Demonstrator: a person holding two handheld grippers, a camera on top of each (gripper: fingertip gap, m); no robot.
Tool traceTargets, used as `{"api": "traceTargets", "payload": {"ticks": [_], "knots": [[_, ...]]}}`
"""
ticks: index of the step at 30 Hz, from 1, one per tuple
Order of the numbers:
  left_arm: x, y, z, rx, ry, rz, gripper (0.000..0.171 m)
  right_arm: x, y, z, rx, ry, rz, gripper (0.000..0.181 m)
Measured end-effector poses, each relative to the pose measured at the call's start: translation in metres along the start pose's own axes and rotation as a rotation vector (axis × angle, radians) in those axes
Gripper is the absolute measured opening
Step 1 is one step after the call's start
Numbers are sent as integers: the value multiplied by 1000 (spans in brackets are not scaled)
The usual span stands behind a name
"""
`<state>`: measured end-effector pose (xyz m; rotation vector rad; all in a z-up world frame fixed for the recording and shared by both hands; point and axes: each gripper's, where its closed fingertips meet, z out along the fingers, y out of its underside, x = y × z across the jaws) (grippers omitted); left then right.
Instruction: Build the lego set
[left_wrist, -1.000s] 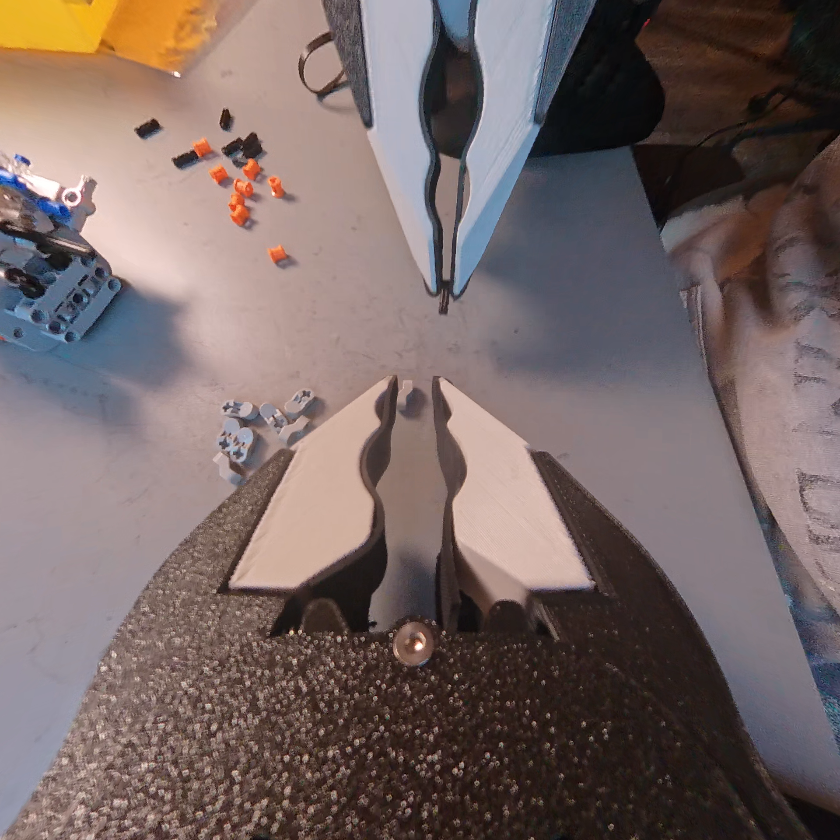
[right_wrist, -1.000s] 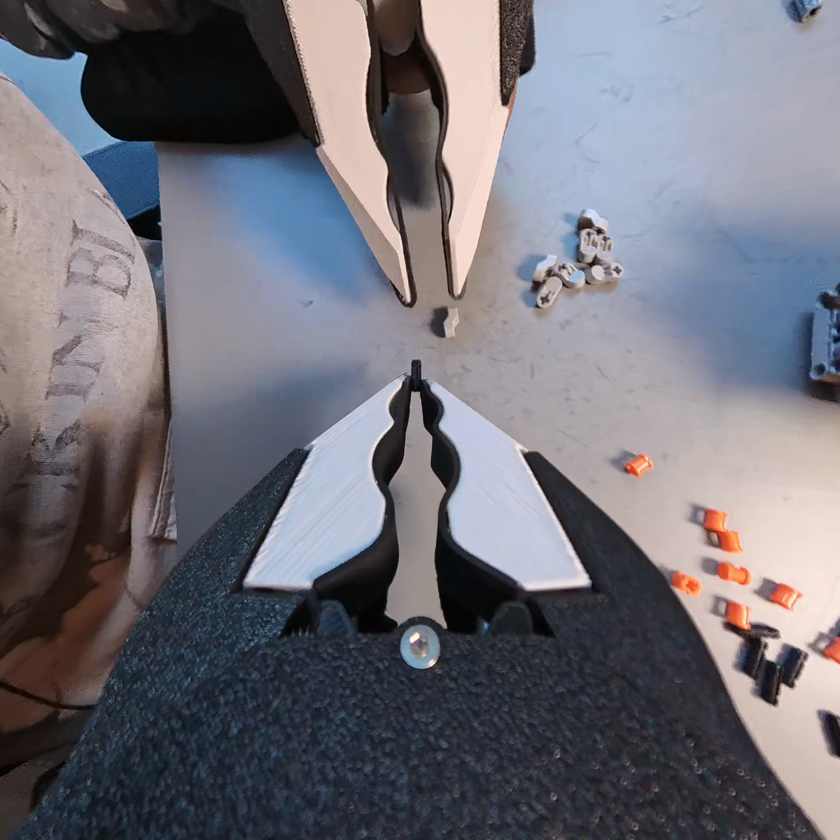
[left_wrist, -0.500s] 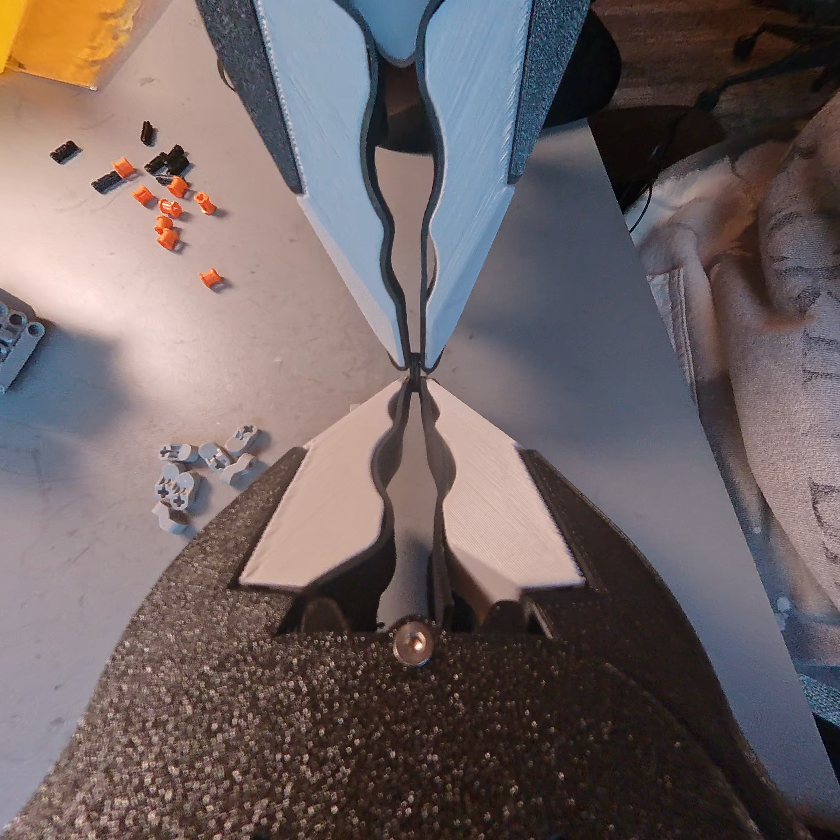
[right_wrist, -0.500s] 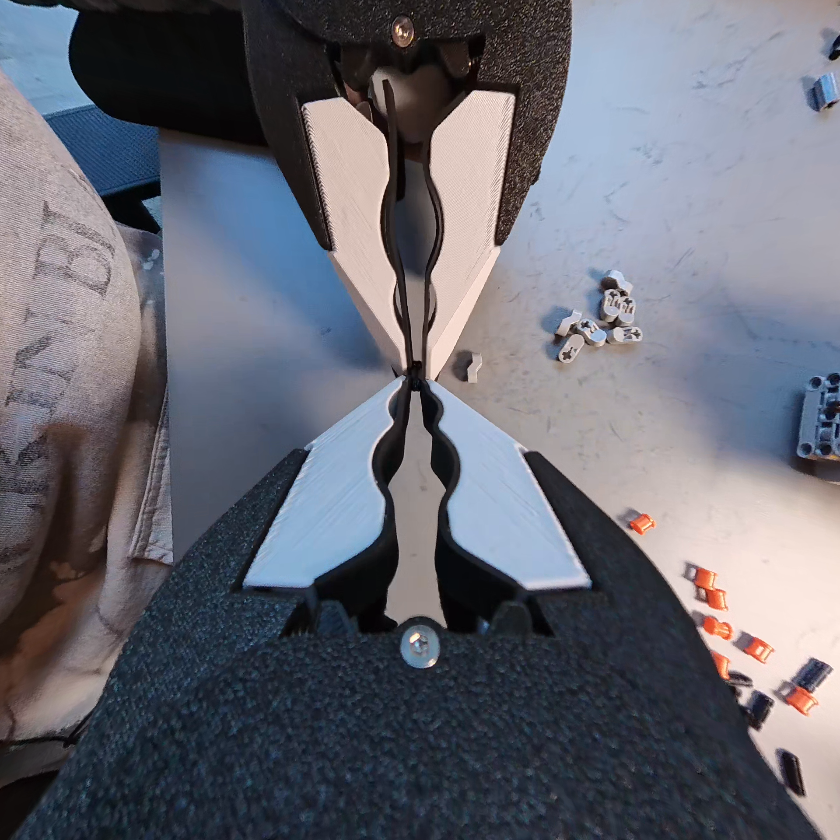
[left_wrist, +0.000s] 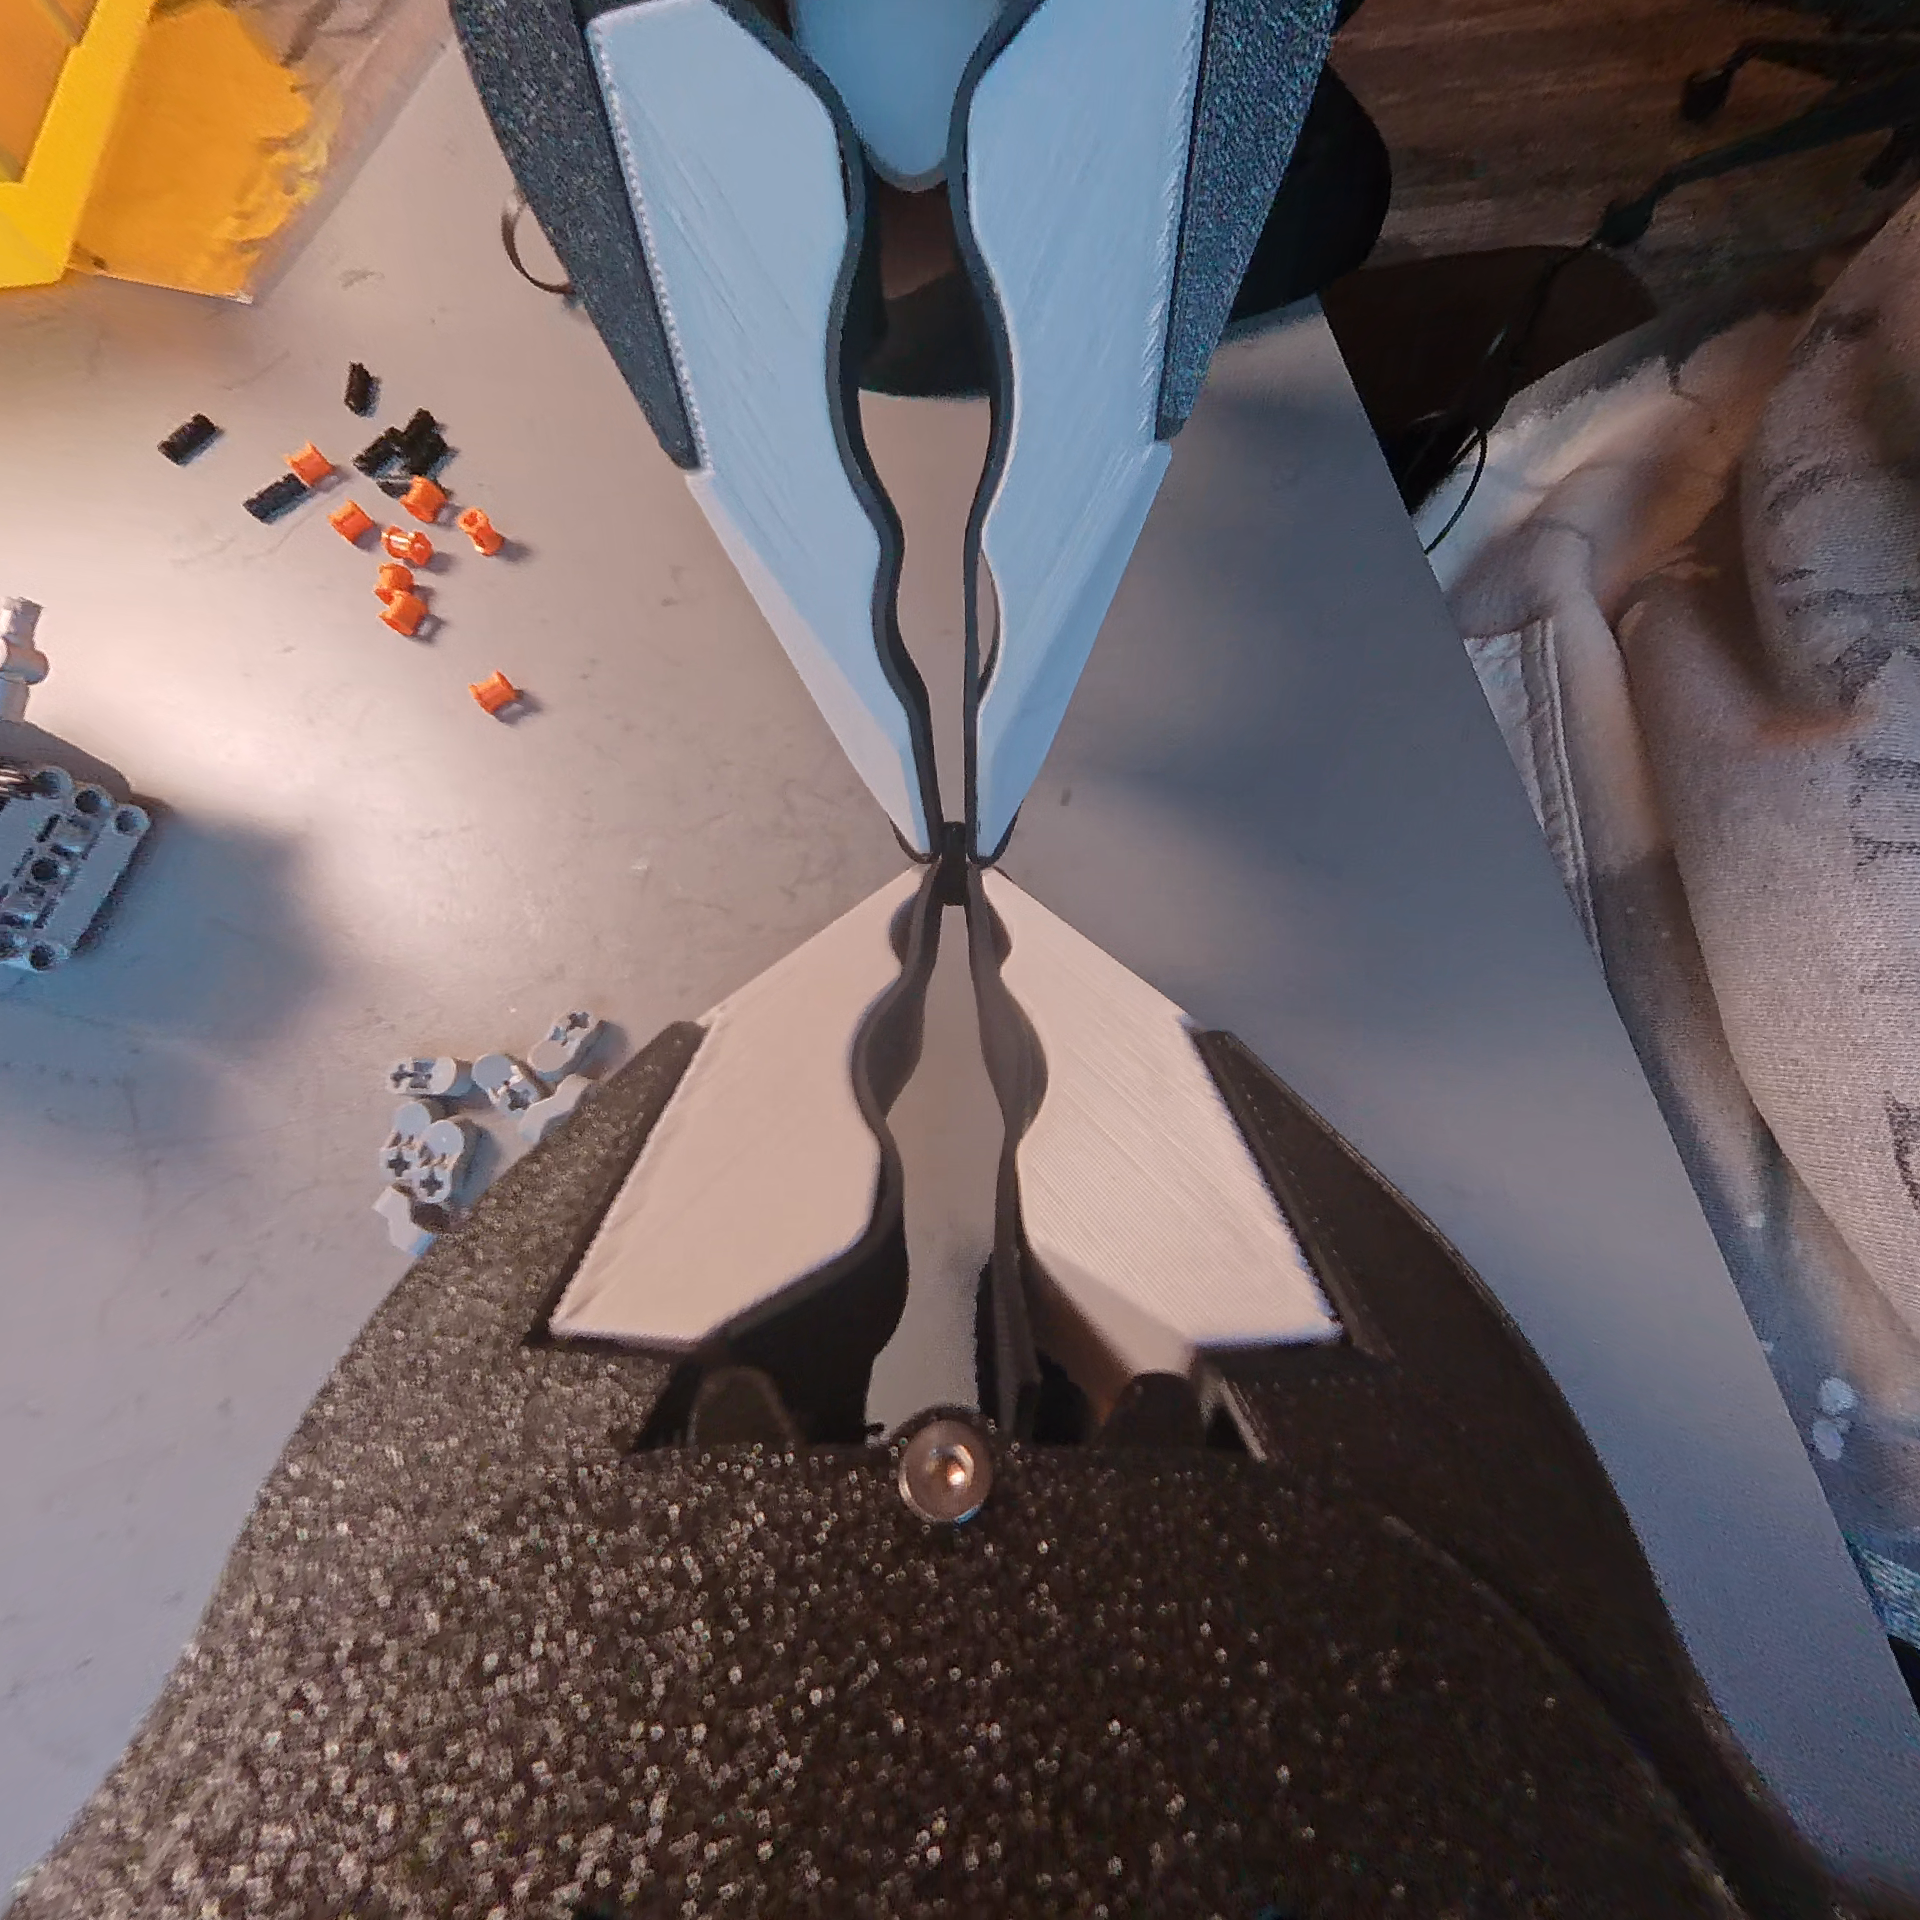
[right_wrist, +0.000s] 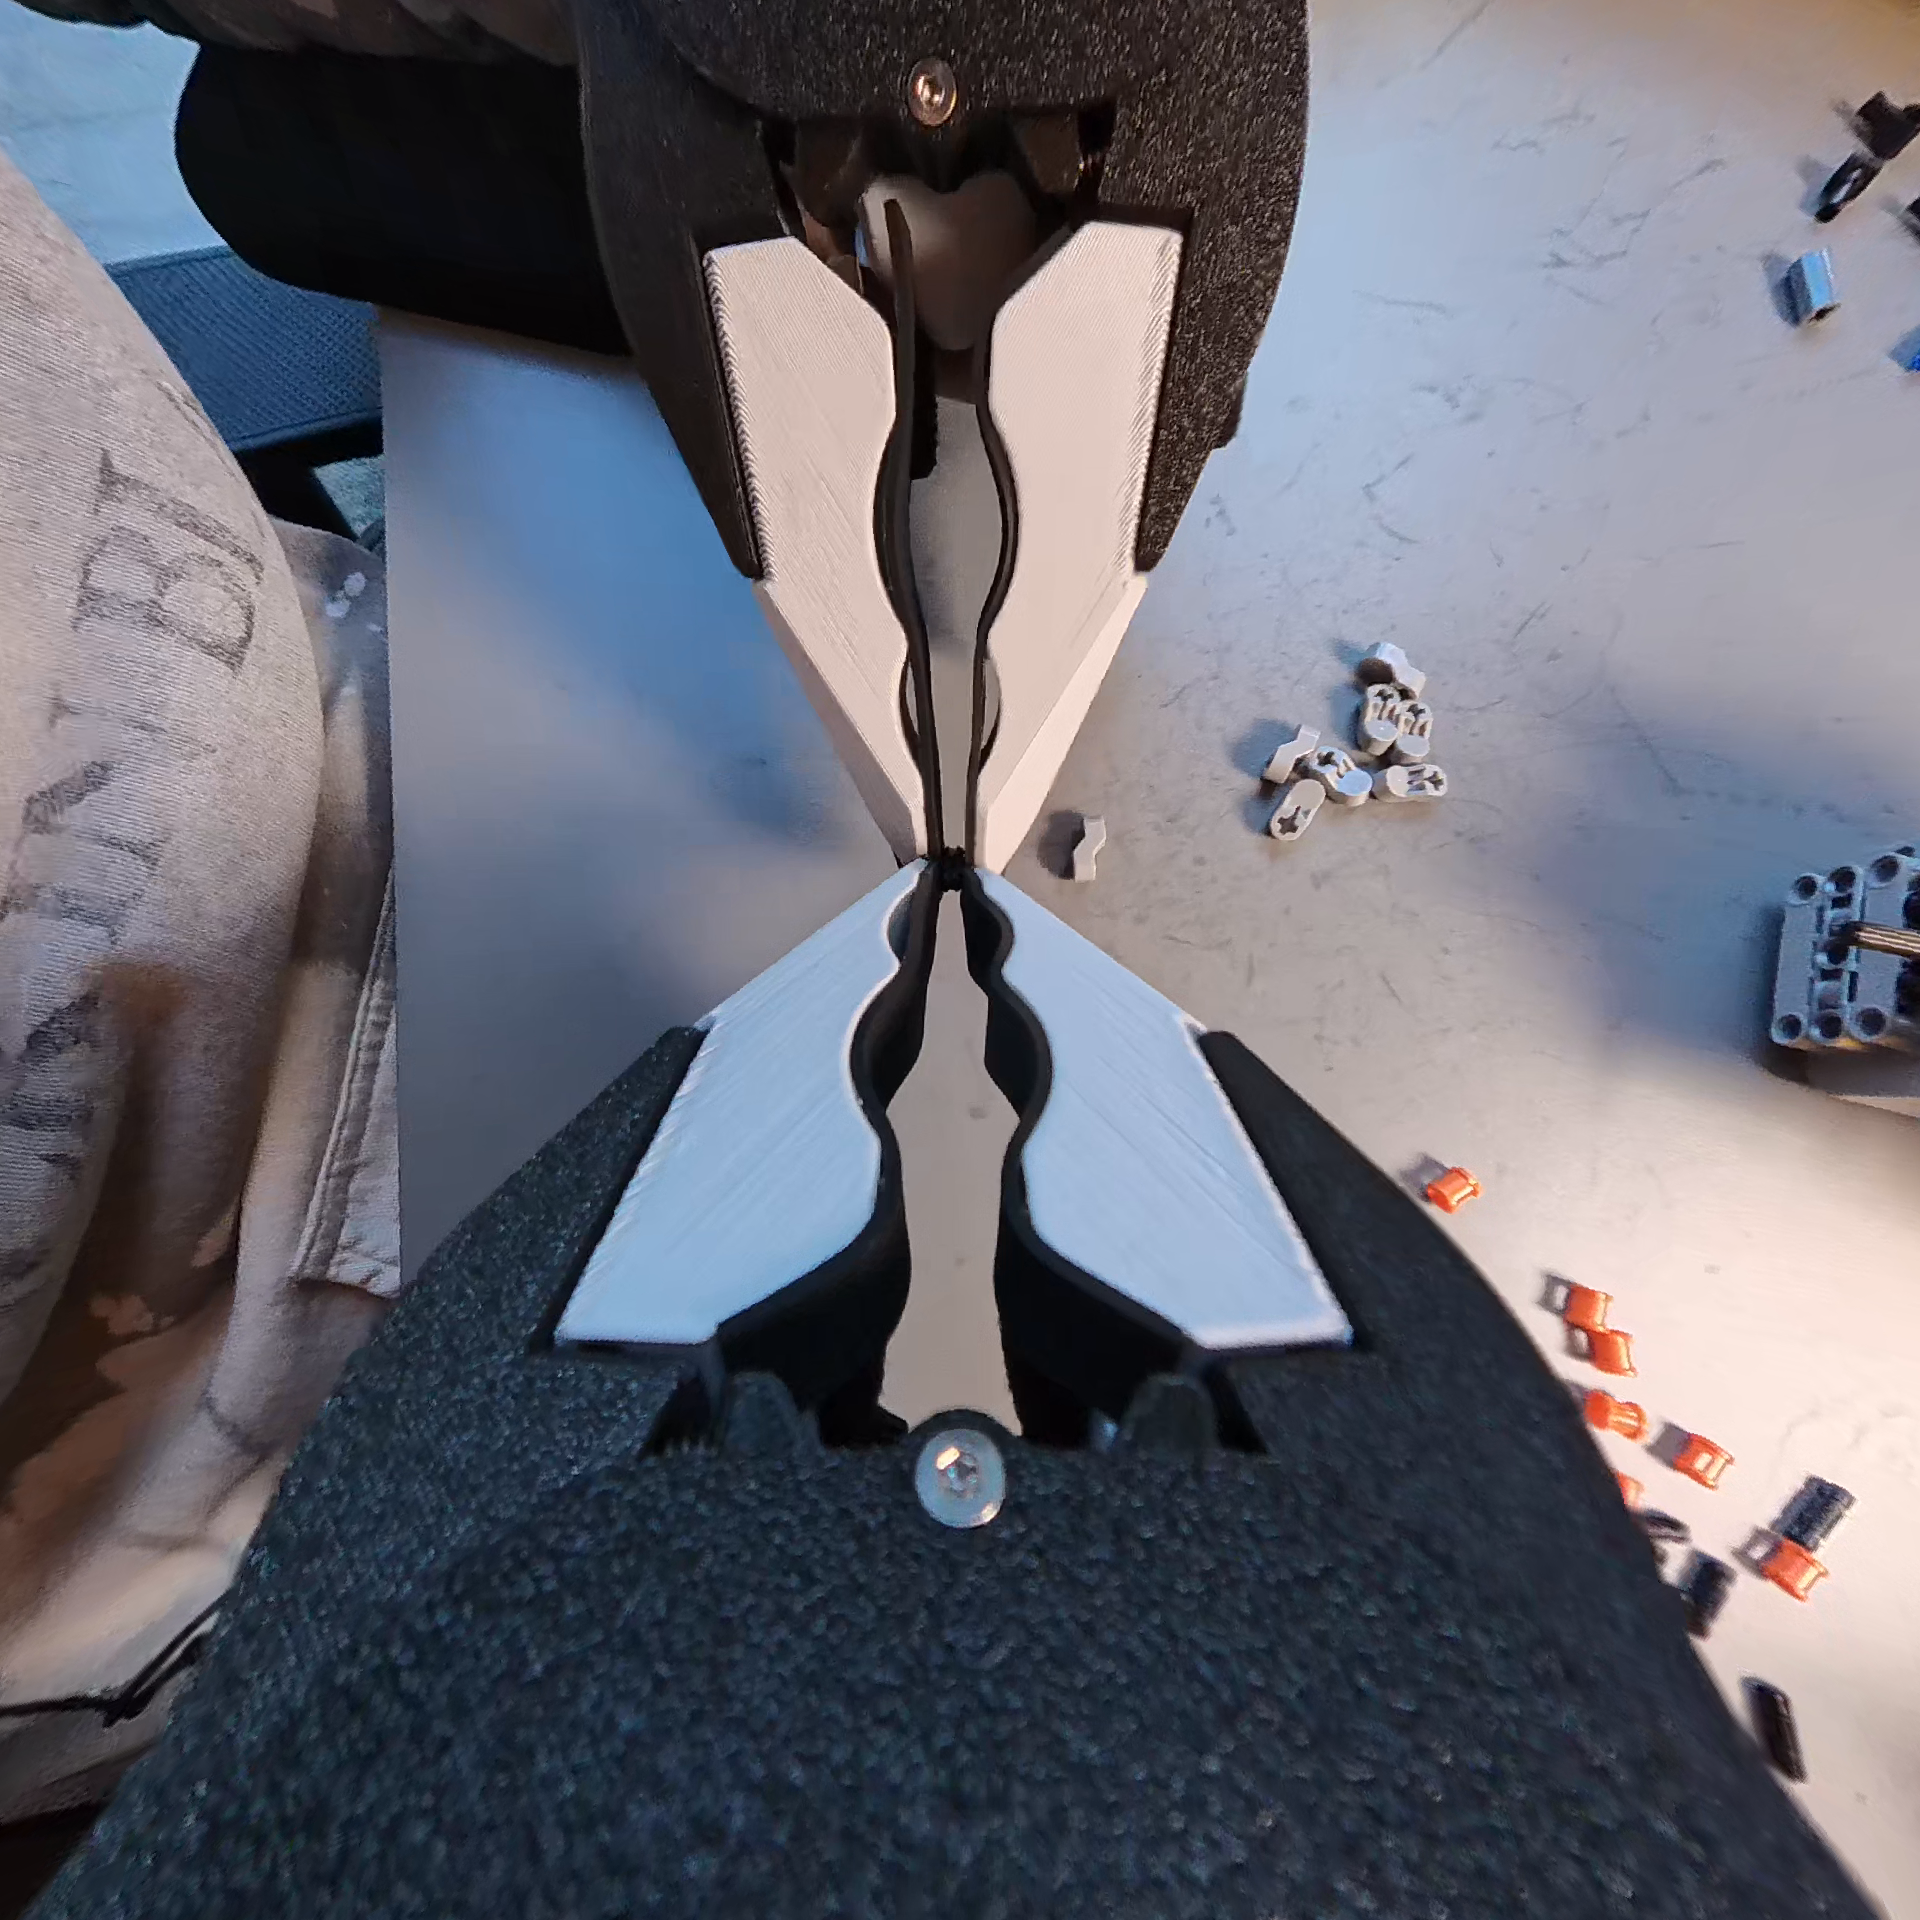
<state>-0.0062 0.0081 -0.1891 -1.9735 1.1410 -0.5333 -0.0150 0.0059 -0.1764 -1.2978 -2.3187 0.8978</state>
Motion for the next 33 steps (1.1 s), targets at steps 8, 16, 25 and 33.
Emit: {"api": "traceTargets", "payload": {"ticks": [8, 16, 25, 33], "knots": [[-8, -22, -10, 137, -39, 8, 1, 6, -14, -19, 180, 49, 8, 4], [-10, -19, -8, 120, -61, 16, 1, 9, -12, -15, 163, 108, -59, 3], [-30, 22, -14, -21, -90, -31, 17, 26, 7, 5, 51, 63, -30, 3], [-31, 29, -7, -66, -97, -25, 14, 31, 9, 13, 57, 55, -16, 3]]}}
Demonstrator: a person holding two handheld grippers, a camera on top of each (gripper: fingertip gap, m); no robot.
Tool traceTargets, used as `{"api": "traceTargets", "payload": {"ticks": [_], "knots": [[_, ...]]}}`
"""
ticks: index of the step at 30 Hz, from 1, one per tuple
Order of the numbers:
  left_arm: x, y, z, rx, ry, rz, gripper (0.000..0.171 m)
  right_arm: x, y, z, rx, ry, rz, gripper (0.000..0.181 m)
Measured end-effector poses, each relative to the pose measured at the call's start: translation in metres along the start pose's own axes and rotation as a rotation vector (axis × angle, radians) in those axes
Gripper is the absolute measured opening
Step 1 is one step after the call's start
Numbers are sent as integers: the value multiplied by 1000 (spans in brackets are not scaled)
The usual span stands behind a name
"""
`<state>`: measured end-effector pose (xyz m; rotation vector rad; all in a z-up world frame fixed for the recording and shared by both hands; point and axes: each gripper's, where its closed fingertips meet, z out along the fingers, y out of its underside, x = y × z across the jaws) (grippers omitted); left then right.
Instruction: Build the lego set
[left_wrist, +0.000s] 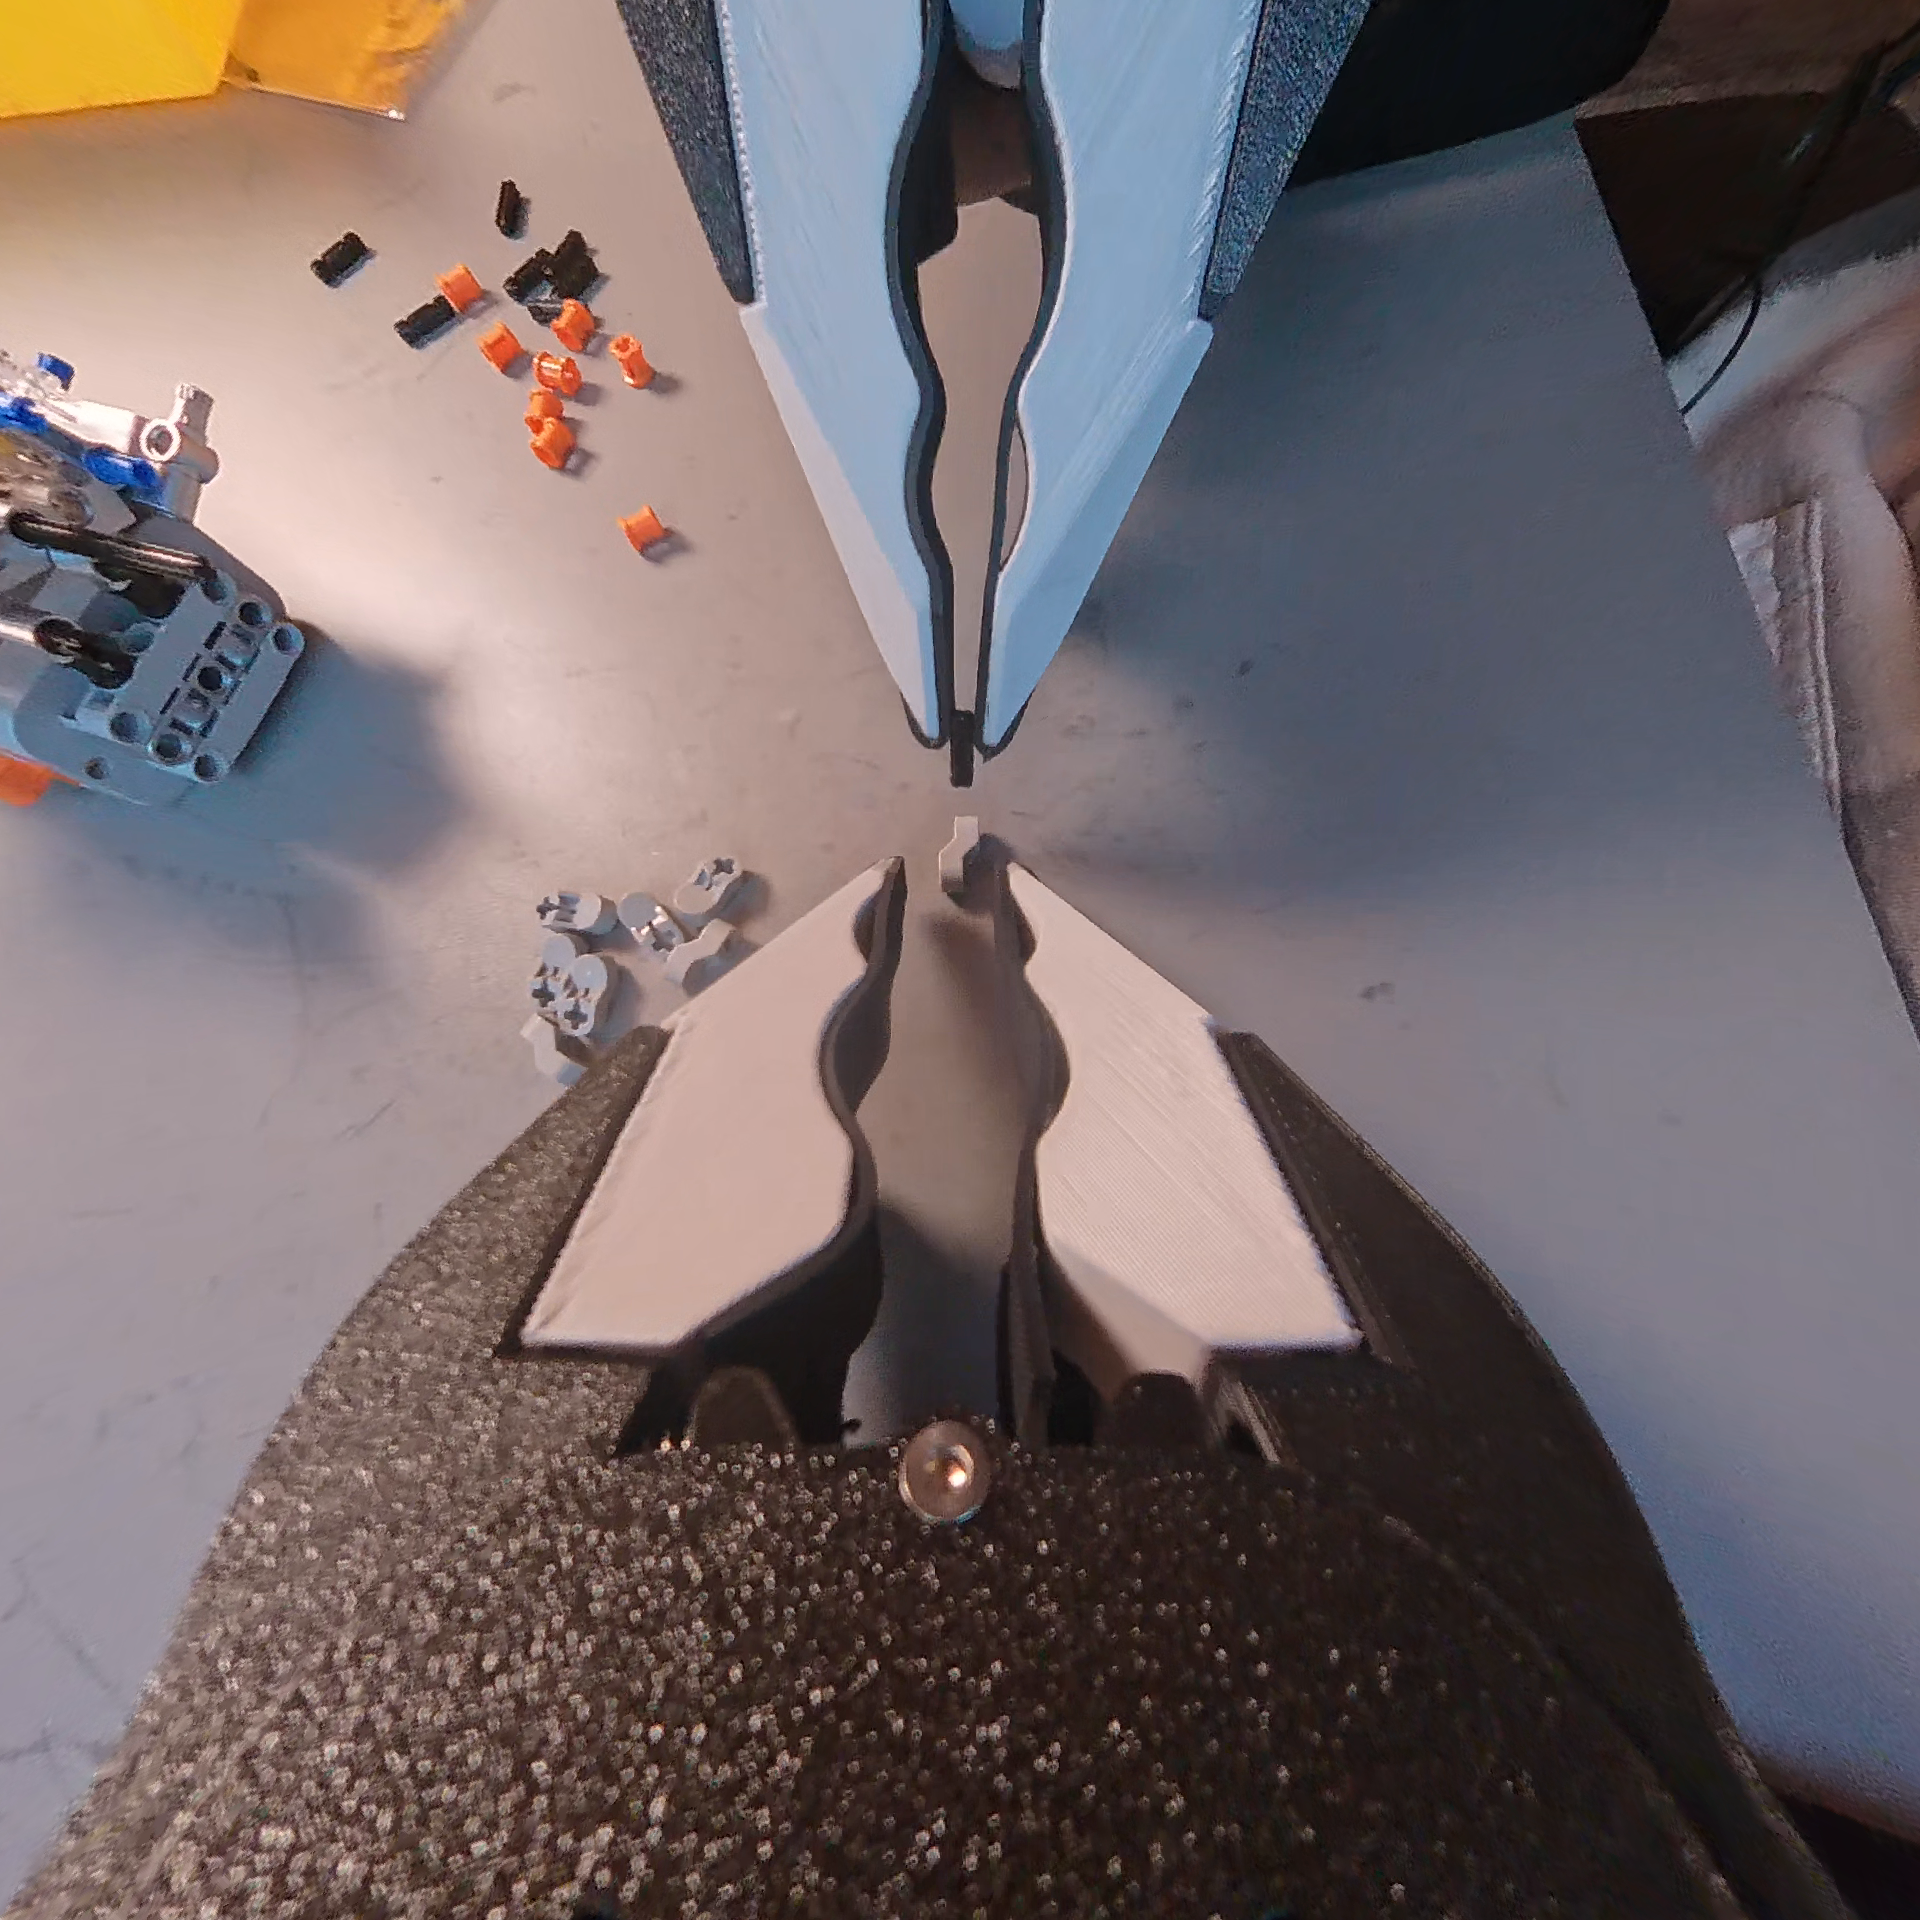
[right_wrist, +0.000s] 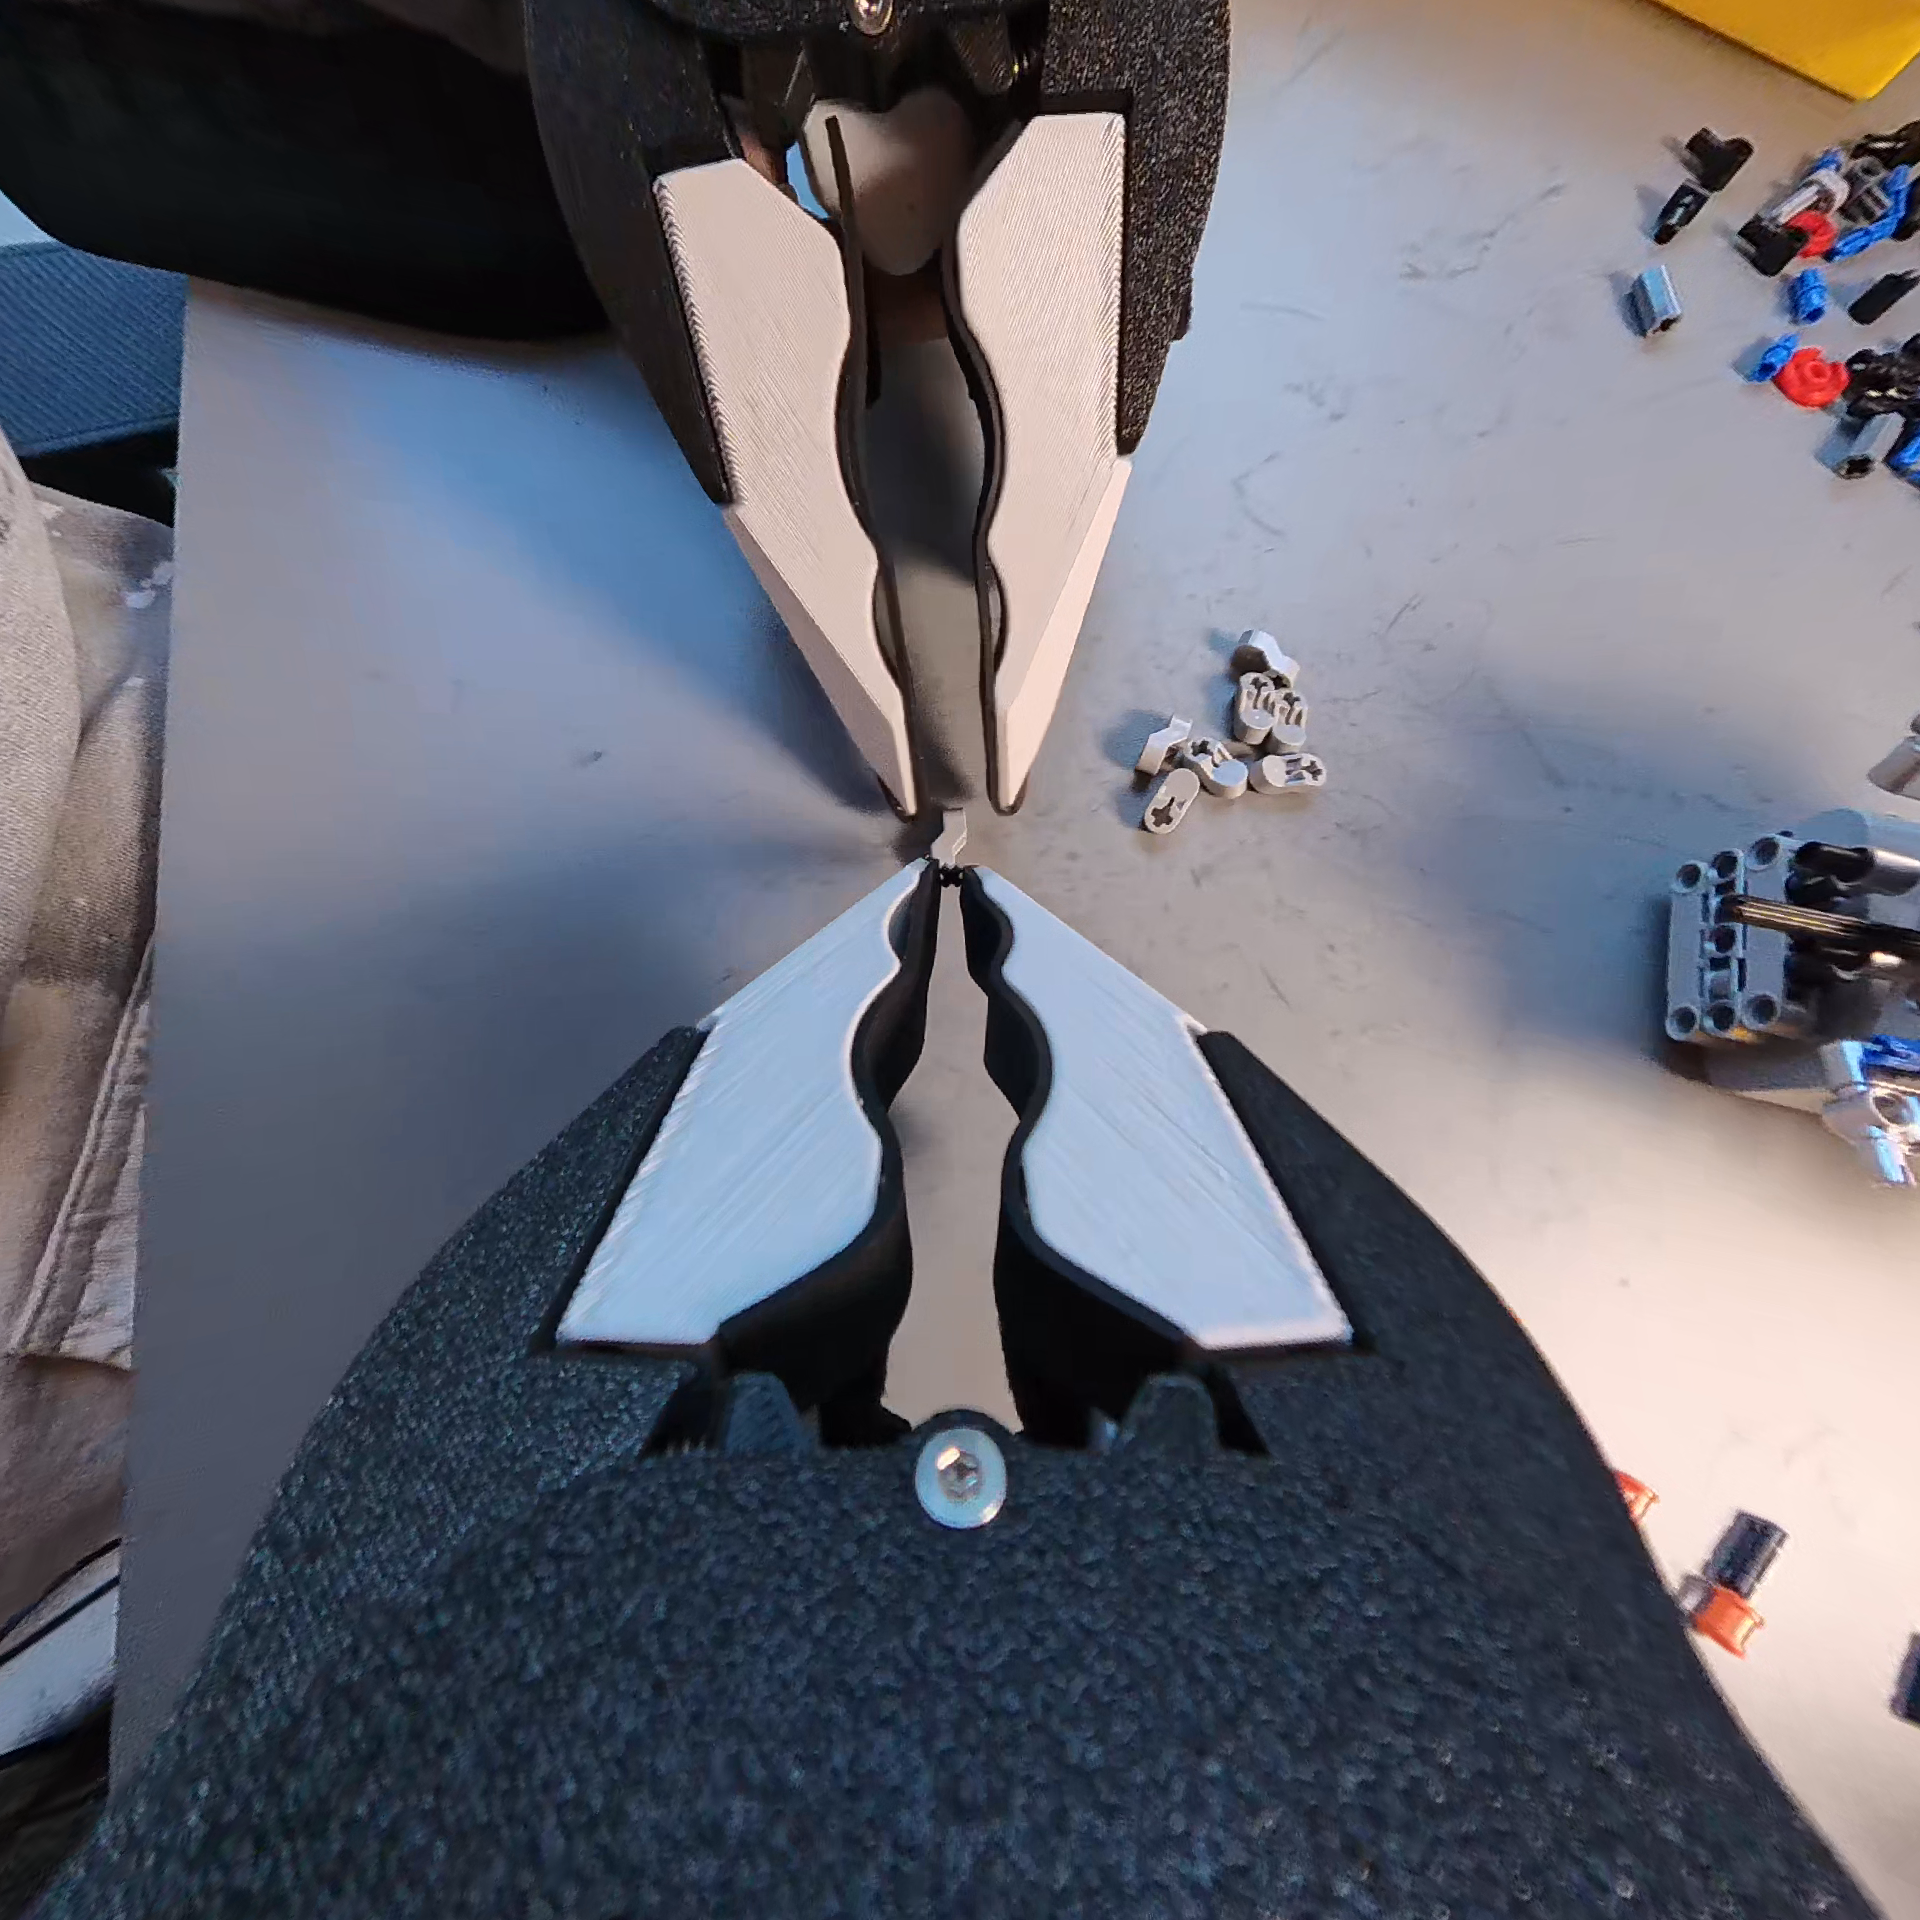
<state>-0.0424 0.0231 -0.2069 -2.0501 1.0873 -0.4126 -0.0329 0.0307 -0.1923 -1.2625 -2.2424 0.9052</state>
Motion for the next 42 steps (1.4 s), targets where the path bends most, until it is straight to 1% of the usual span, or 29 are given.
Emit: {"api": "traceTargets", "payload": {"ticks": [4, 6, 8, 12, 15, 18, 20, 24, 26, 34, 39, 42], "knots": [[-3, 1, 4, -20, -30, 15, 3, 0, 1, 2, -8, -2, -4, 3], [-4, 2, 6, -32, -34, 0, 2, 0, 1, 2, -2, -8, 0, 3], [-3, 2, 7, -35, -8, -46, 2, -1, 0, 1, 3, -10, 4, 3], [1, -1, 6, -37, 90, -167, 1, 0, -2, -1, 17, -3, 10, 3], [1, 0, 7, -50, 120, -186, 0, 4, -1, 1, 7, 2, 27, 3], [-4, 1, 8, -57, 92, -177, 0, 7, 8, 5, -38, 12, 26, 3], [-7, 2, 6, -54, 64, -158, 0, 9, 9, 4, -35, 15, 30, 3], [2, -7, -1, 13, 60, -88, 8, 8, 9, -4, -18, -5, 43, 3], [6, -11, 0, 22, 58, -63, 10, 3, 10, -7, -17, -29, 37, 3], [8, -8, 15, -33, 65, -27, 12, -6, 15, -4, -44, -57, 20, 3], [7, -7, 17, -38, 54, -24, 6, -6, 15, -3, -47, -58, 12, 3], [7, -8, 17, -38, 50, -23, 5, -6, 15, -2, -47, -57, 8, 3]]}}
